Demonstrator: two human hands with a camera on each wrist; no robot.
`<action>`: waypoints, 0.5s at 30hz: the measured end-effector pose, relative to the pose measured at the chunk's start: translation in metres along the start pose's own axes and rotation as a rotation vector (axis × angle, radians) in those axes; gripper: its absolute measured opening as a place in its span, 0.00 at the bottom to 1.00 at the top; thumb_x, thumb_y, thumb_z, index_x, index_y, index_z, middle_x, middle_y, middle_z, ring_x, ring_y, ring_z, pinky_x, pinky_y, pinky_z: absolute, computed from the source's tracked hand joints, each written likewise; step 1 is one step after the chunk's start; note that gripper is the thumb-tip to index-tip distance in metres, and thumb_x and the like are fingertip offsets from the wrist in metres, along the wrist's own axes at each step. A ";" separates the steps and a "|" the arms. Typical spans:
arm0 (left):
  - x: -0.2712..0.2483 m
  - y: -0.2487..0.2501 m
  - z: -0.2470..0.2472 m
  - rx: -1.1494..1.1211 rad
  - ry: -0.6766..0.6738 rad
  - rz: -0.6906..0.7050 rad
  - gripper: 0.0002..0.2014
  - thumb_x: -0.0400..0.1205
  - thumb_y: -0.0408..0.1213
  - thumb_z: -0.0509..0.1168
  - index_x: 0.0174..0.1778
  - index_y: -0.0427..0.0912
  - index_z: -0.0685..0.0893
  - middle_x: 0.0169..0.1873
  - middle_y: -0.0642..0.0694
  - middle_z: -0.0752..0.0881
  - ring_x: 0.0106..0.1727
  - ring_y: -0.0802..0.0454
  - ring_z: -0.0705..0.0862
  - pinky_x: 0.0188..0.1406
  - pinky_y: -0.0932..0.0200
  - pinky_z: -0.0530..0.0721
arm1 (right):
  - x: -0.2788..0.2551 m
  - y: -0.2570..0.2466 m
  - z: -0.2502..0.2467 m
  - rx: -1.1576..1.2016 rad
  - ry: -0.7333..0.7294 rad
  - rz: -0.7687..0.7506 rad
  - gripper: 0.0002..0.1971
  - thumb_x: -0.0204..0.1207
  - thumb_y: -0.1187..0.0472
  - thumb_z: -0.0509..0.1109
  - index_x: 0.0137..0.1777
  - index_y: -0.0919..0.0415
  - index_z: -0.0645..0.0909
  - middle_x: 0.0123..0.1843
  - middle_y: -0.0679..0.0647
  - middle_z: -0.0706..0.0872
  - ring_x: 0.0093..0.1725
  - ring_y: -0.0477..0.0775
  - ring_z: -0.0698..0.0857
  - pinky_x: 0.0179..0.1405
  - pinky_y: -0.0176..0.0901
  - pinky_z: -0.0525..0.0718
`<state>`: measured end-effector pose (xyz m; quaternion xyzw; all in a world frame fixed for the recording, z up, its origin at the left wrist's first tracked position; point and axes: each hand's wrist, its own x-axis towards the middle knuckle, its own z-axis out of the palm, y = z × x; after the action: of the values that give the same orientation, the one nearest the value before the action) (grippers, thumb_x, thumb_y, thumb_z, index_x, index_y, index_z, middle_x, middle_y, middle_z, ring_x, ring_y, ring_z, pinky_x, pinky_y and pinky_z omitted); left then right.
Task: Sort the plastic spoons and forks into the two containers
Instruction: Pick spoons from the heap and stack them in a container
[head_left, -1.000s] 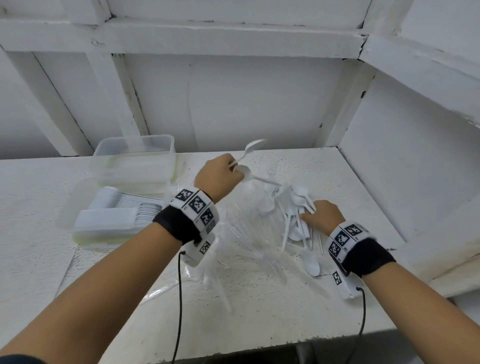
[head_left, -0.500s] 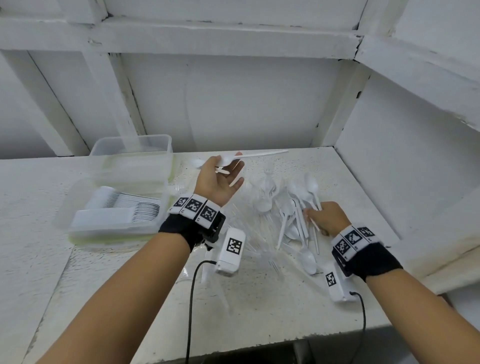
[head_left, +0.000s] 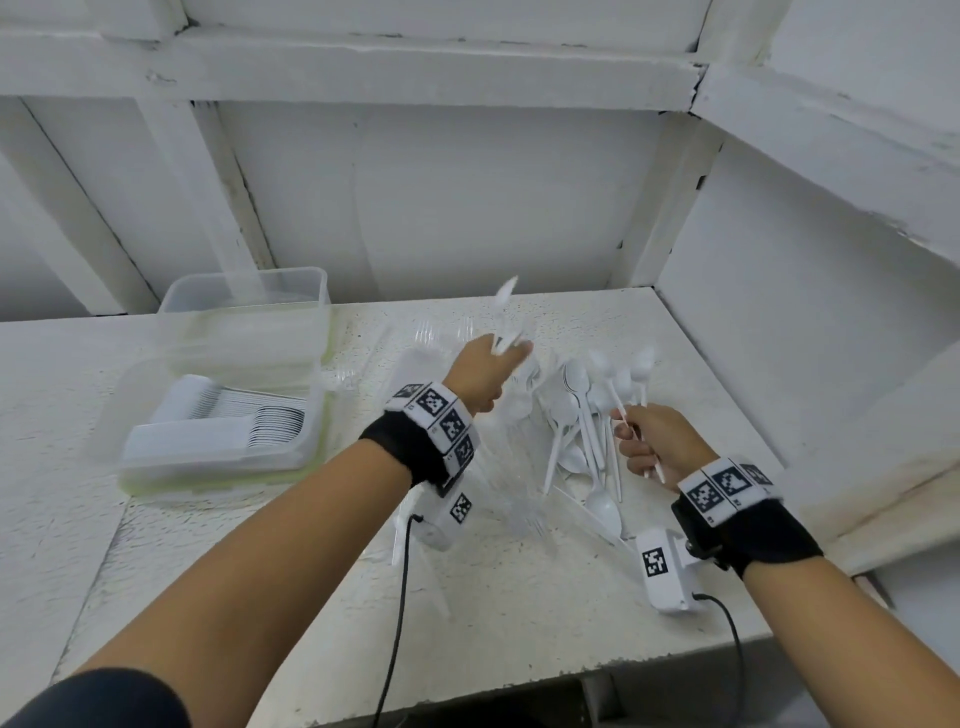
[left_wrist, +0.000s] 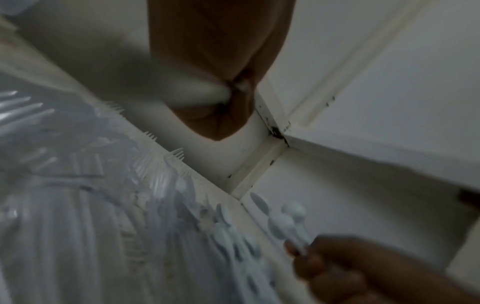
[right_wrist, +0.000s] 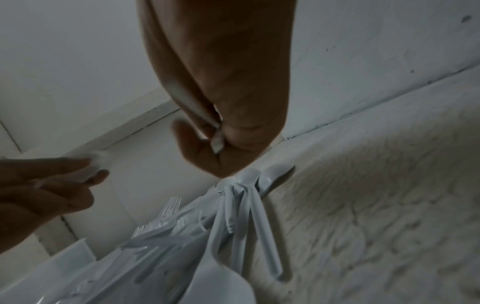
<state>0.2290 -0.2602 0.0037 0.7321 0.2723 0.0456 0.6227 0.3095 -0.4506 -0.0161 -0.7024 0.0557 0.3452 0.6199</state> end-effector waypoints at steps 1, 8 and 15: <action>0.003 -0.002 0.002 0.252 -0.033 0.061 0.14 0.81 0.48 0.64 0.50 0.40 0.77 0.38 0.44 0.80 0.30 0.53 0.77 0.28 0.60 0.78 | -0.002 -0.001 0.000 0.003 -0.007 0.004 0.08 0.82 0.67 0.54 0.44 0.62 0.73 0.26 0.52 0.68 0.11 0.41 0.60 0.10 0.26 0.56; 0.010 -0.018 0.002 1.227 -0.251 0.156 0.11 0.82 0.39 0.62 0.57 0.38 0.81 0.52 0.42 0.85 0.48 0.45 0.82 0.43 0.57 0.78 | -0.008 0.004 0.002 -0.170 -0.017 -0.104 0.09 0.84 0.56 0.58 0.46 0.57 0.77 0.22 0.47 0.61 0.14 0.41 0.59 0.13 0.28 0.57; 0.007 -0.013 -0.004 1.136 -0.183 0.226 0.10 0.85 0.41 0.58 0.49 0.40 0.81 0.37 0.48 0.82 0.39 0.50 0.81 0.35 0.63 0.75 | -0.014 0.002 0.001 -0.209 -0.080 -0.152 0.10 0.84 0.61 0.57 0.52 0.62 0.80 0.28 0.51 0.71 0.19 0.43 0.68 0.14 0.31 0.66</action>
<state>0.2284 -0.2528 -0.0097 0.9765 0.1197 -0.1048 0.1451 0.2973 -0.4552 -0.0097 -0.7512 -0.0586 0.3290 0.5693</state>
